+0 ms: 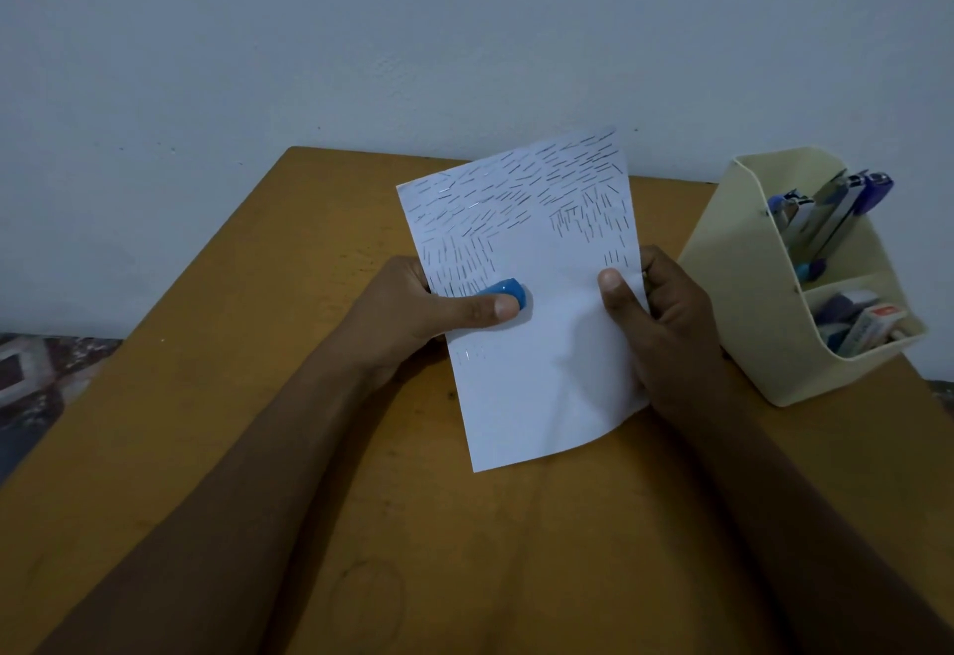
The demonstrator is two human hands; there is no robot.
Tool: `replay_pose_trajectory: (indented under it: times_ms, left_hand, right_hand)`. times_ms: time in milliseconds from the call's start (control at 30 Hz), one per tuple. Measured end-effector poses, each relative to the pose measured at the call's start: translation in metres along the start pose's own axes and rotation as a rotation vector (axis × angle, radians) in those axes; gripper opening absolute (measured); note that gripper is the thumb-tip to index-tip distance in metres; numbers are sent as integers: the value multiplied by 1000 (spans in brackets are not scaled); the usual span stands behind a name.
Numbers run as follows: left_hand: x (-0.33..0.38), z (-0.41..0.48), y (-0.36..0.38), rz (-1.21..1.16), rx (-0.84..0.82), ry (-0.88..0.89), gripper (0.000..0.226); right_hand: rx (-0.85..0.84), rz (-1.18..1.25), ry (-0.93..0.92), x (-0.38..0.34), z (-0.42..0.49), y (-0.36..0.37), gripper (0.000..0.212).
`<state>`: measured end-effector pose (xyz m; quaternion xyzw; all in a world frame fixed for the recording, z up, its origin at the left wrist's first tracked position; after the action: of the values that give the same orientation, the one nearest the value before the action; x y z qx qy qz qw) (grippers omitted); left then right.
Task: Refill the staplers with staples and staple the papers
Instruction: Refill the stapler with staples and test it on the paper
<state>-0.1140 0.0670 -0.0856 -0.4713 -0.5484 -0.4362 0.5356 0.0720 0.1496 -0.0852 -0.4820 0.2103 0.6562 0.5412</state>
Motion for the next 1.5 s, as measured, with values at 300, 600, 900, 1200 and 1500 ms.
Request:
replay_pose_trajectory:
  times_ms: [300,600,900,1200,1500]
  left_hand:
    - [1,-1,-1,63,24,1,43]
    - [2,-1,-3,91,46,13,35]
    - [2,0,-5,63,85,58,44]
    - [4,1,-8,156,138,105,45]
    - [7,0,-2,251,0,75,47]
  right_hand:
    - [-3,-27,-31,-2,1,0,15]
    - [11,-65,-45,-2,1,0,15]
    - [-12,-66,-22,-2,1,3,14]
    - [-14,-97,8,1,-1,5,17]
    - [33,-99,26,4,0,1,11]
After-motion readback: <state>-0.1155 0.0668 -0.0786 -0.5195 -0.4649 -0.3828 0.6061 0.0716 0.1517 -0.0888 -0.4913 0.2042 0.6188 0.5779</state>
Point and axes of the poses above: each hand's wrist, its own z-axis towards the middle knuckle, its own y-axis out of the palm, x = y × z, the point moved 5 cm from there along z, towards the middle knuckle, and after that the axes turned 4 degrees about -y, right-handed, at the moved point
